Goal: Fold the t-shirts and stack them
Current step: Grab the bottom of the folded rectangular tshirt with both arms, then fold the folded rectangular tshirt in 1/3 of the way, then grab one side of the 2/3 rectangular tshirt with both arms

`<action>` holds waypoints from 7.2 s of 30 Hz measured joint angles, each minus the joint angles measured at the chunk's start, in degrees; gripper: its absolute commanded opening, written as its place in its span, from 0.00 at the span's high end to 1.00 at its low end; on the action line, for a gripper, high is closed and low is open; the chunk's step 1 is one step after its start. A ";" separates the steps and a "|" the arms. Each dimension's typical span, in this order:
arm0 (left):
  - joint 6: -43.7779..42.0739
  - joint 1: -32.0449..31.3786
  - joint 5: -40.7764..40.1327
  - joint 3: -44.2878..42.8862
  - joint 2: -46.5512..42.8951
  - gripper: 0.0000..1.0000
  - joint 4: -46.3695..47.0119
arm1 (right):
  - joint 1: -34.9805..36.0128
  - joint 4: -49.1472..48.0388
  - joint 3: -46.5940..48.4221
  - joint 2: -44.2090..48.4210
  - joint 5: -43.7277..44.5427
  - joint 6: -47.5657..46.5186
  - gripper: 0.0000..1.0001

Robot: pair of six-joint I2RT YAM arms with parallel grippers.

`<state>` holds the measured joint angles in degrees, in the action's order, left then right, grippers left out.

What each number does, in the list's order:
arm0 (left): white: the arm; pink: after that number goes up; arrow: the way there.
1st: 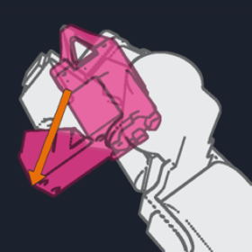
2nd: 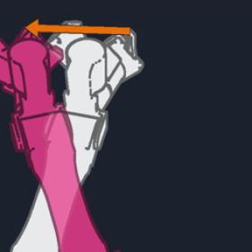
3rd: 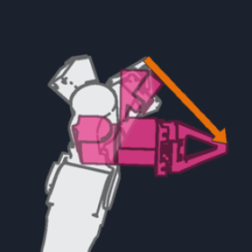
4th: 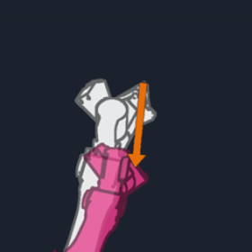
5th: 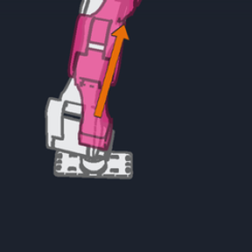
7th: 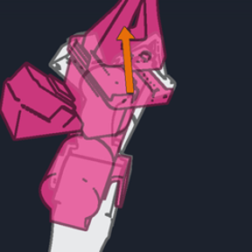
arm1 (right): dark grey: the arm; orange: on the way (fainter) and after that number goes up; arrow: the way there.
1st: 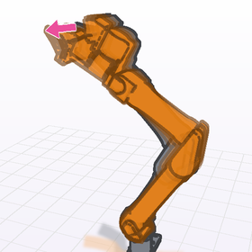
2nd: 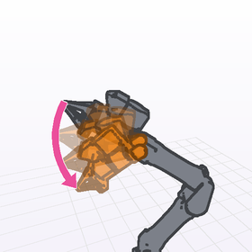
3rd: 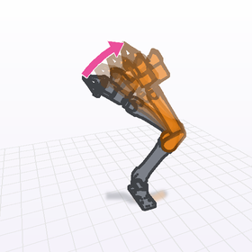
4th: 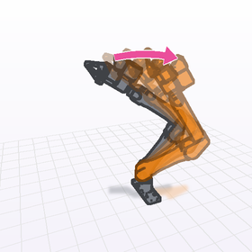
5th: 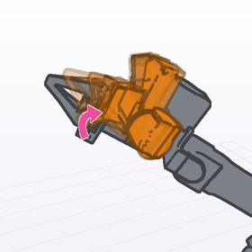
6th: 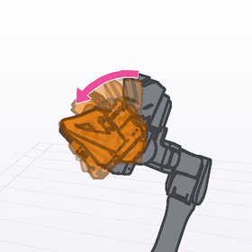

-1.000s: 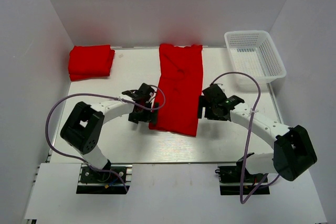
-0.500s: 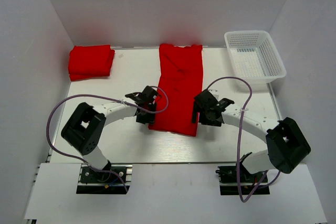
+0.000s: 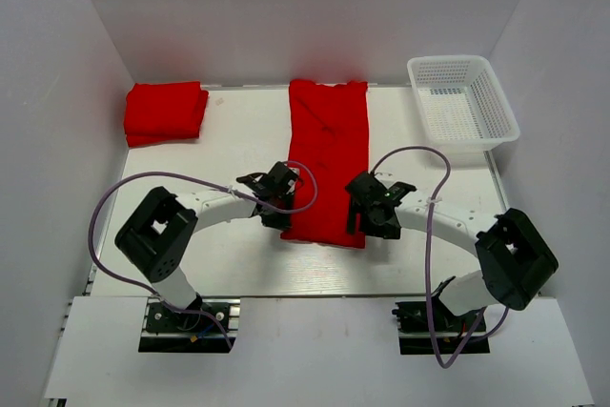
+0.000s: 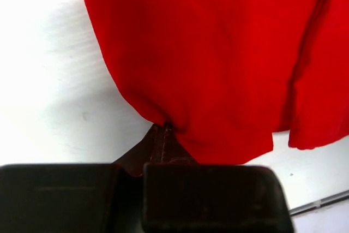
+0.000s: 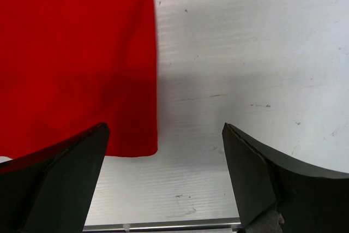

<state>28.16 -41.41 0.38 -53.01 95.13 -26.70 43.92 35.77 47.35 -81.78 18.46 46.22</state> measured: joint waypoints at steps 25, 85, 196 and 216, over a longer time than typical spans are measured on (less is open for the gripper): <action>8.70 -3.52 2.86 2.75 -2.36 1.00 -1.33 | 1.25 -6.64 -7.06 1.75 -3.89 4.39 1.00; -6.14 12.04 -7.41 -47.54 23.50 1.00 -16.59 | -18.01 2.51 42.42 -28.61 -10.19 -23.17 1.00; -7.10 10.62 -0.66 -21.03 16.94 0.79 0.79 | -19.21 -13.68 14.34 -16.13 -8.15 -22.56 0.11; -4.35 8.52 0.94 -21.16 18.01 1.00 4.94 | -19.21 -17.00 12.13 -16.15 -12.28 -20.50 0.44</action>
<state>23.81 -32.88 1.32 -74.17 113.14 -21.76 24.71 18.76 59.48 -97.93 6.17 25.71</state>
